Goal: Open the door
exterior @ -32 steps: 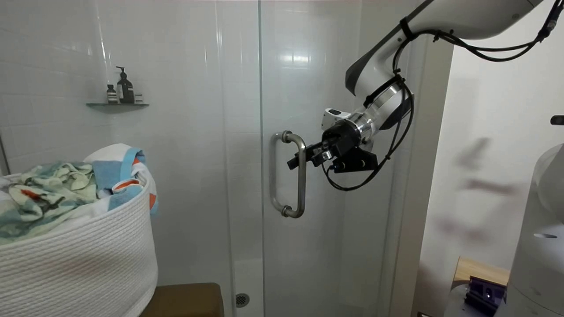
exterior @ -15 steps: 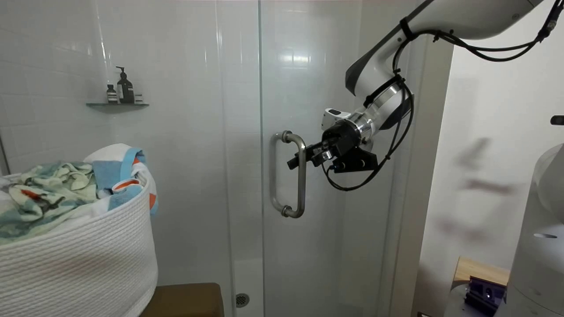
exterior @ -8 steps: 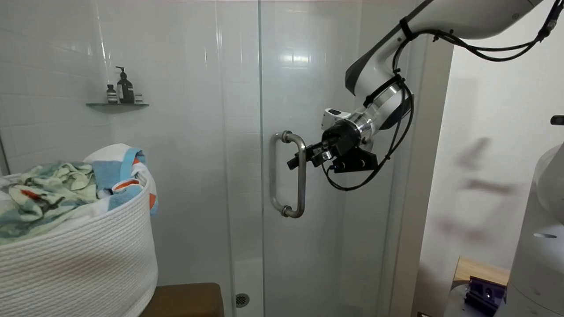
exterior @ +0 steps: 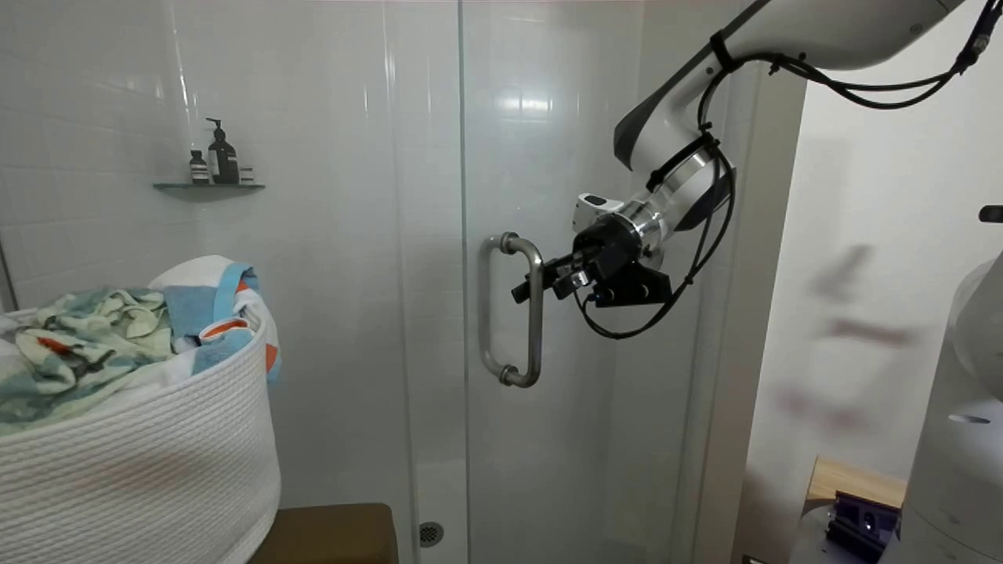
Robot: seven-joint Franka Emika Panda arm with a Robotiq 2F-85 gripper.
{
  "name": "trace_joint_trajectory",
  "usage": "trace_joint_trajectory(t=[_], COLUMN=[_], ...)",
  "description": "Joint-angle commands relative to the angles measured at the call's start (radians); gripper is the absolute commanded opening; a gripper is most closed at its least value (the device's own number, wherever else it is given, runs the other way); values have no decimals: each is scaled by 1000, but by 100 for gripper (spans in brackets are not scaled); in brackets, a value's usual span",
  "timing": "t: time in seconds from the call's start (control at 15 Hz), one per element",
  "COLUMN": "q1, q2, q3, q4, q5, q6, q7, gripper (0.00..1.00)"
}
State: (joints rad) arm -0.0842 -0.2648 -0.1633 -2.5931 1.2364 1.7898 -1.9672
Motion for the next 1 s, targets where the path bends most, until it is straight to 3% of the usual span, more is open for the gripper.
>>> trace_joint_trajectory(t=[0.0, 0.93], q1=[-33, -96], q2=[14, -41], q3=[13, -11], q4=[5, -2], q5=[8, -41], q6=[36, 101], q7=[-14, 11], gripper=[100, 100])
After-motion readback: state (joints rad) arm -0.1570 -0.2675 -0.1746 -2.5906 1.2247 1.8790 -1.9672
